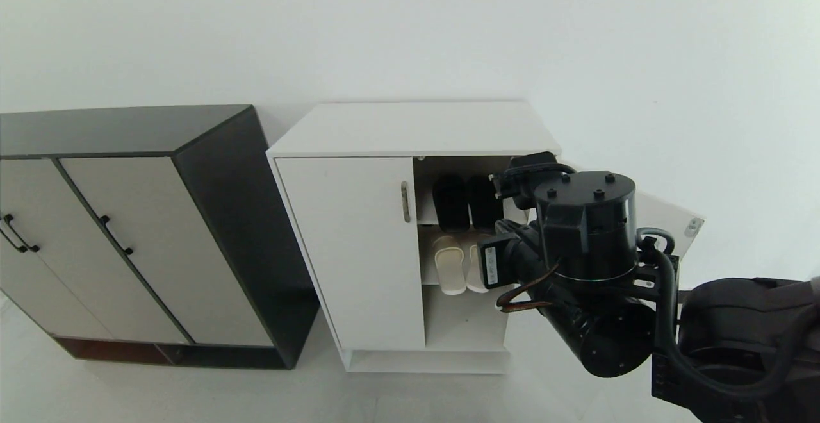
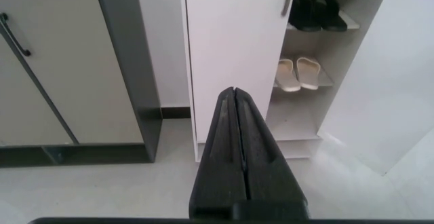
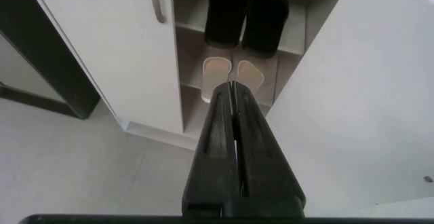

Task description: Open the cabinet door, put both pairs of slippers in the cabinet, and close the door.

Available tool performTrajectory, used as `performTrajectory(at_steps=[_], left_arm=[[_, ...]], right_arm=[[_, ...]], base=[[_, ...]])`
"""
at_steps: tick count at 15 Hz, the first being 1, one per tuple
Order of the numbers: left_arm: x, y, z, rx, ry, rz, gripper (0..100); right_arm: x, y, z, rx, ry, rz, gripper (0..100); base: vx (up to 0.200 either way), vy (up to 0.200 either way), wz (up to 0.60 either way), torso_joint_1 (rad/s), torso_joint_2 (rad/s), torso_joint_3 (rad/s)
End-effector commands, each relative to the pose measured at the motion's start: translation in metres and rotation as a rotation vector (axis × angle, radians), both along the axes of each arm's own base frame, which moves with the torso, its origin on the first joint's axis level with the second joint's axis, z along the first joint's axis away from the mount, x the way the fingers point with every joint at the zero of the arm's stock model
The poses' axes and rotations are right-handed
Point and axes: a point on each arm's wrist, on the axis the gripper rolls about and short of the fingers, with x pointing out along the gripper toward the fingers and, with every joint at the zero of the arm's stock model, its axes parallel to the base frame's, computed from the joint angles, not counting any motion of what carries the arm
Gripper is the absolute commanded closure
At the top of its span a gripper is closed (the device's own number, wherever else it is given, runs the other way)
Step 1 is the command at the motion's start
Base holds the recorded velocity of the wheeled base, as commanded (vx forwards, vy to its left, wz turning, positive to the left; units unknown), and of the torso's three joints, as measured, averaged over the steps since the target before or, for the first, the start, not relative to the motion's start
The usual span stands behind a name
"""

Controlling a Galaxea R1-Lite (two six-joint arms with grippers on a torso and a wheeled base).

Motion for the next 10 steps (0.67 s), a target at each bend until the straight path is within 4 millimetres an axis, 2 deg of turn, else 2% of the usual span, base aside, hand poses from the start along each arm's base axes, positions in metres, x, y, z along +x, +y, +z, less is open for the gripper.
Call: performTrajectory(at_steps=[1,4,8,10], left_arm=[[0.0001,0.0,0.0,0.0,0.002,0.0,100],[0.0001,0.0,0.0001,0.0,0.0,0.0,100],[0.0001,0.0,0.0001,0.0,0.0,0.0,100],[0.0001,0.0,0.0001,0.0,0.0,0.0,100]], right_arm=[[-0.0002,-0.0002,-0.0002,-0.001,0.0,0.0,100],[0.0001,-0.0006,-0.0006,-0.002,0.001,0.0,100],[0.0005,-0.0009,-0.0006,-0.001,0.002,0.0,100],[0.0009,-0.0012,-0.0006,-0.001,0.002,-0.001,100]], base=[[0.0,0.0,0.0,0.212,-0.53,-0.31],[0.0,0.0,0.0,0.209,-0.51,-0.299],[0.0,0.0,0.0,0.066,-0.15,-0.08],[0.0,0.0,-0.6,0.01,-0.02,-0.012]])
